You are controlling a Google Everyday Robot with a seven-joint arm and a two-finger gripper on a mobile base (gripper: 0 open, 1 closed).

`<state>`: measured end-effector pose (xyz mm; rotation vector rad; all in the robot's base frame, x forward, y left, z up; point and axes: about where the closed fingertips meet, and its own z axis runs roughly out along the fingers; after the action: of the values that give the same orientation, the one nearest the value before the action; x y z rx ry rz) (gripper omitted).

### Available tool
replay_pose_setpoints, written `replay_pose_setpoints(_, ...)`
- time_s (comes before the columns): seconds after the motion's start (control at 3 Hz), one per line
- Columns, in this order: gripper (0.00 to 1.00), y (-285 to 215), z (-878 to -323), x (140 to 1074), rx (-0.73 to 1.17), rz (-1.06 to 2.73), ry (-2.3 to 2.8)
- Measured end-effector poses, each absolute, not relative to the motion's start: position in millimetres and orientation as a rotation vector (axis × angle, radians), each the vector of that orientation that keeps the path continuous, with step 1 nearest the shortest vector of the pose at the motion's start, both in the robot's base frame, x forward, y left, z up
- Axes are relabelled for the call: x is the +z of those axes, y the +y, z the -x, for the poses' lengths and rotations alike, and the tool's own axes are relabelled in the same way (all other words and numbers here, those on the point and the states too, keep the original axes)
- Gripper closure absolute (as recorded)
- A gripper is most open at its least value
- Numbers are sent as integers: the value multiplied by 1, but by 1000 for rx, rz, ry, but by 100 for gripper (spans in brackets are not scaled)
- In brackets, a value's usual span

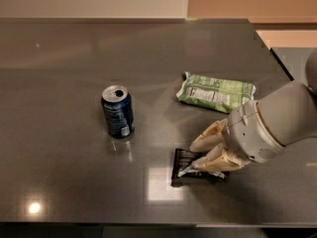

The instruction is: Move rxbar chocolate near pepsi can

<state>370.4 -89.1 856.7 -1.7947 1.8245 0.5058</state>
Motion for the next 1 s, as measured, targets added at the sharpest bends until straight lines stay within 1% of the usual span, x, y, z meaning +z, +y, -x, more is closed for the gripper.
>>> replay_pose_setpoints(1.0, 100, -26, -406, 879, 542, 1833, 1732)
